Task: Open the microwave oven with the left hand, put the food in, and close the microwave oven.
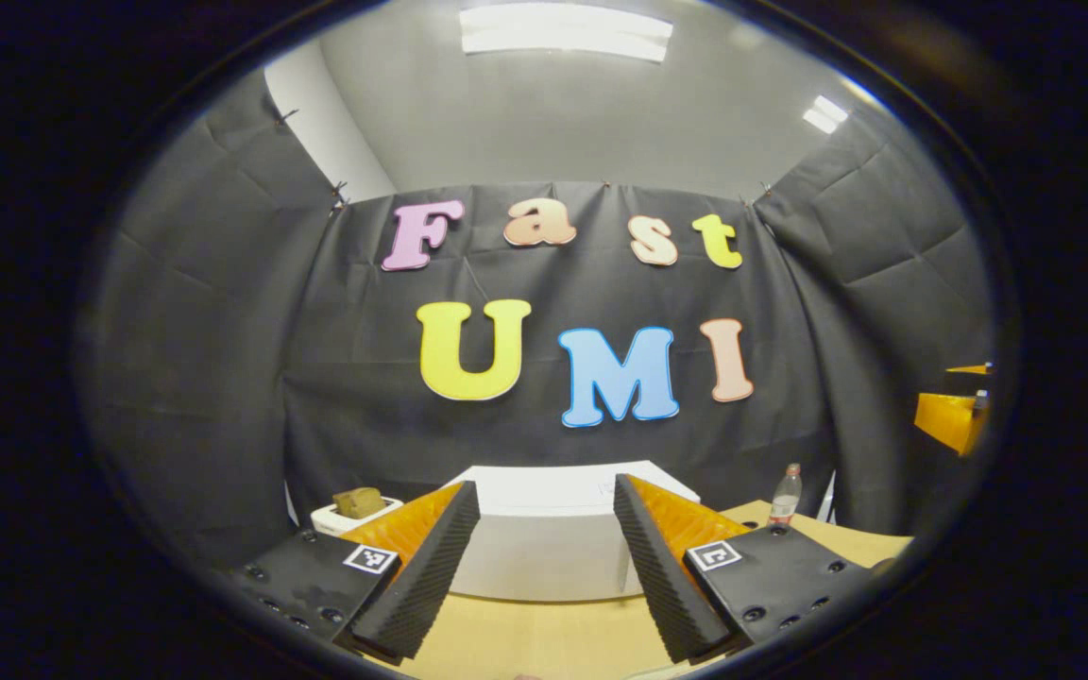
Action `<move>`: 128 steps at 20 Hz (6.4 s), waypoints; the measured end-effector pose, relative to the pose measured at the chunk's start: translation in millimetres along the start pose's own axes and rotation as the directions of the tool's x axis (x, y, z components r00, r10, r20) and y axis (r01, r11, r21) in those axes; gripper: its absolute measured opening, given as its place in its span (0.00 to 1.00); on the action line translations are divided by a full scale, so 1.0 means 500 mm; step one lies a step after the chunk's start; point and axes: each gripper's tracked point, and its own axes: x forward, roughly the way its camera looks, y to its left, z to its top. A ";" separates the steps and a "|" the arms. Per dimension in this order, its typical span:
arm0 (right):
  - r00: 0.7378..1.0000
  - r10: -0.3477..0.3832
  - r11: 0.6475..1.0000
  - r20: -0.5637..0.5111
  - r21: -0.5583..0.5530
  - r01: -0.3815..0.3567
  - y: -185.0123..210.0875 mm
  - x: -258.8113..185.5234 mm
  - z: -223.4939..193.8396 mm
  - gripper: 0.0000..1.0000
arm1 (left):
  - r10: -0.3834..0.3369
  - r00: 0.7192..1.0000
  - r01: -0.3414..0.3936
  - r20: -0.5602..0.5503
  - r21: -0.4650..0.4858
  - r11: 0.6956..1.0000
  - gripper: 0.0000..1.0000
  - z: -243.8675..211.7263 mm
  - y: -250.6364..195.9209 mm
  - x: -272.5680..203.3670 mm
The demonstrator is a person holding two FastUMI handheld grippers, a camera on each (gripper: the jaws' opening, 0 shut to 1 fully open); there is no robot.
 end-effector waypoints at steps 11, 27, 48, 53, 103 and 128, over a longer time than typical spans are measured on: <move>0.990 -0.138 0.989 -0.032 -0.052 0.136 -0.113 -0.031 -0.008 0.98 | -0.089 0.994 0.091 -0.058 0.026 0.996 0.94 -0.125 -0.115 0.192; 0.975 -0.198 0.977 -0.105 -0.107 0.186 -0.158 -0.059 -0.029 0.98 | -0.130 0.947 0.161 -0.295 0.085 0.983 0.95 -0.432 -0.253 0.340; 0.981 -0.140 0.987 -0.137 -0.095 0.128 -0.174 -0.039 -0.052 0.98 | -0.088 0.899 0.111 -0.429 0.028 0.993 0.12 -0.497 -0.246 0.390; 0.984 -0.120 0.990 -0.129 -0.086 0.109 -0.173 -0.025 -0.055 0.98 | -0.063 0.892 0.061 -0.448 -0.019 0.998 0.10 -0.490 -0.233 0.336; 0.629 0.569 0.706 -0.530 -0.077 -0.704 0.452 -0.068 -0.324 0.98 | 0.036 0.905 -0.047 -0.424 -0.016 0.999 0.22 -0.427 0.374 -0.198; 0.061 0.430 0.336 -0.901 0.097 -0.937 0.375 -0.187 -0.663 0.98 | 0.301 0.905 -0.299 -0.301 0.054 0.953 0.95 -0.242 0.530 -0.280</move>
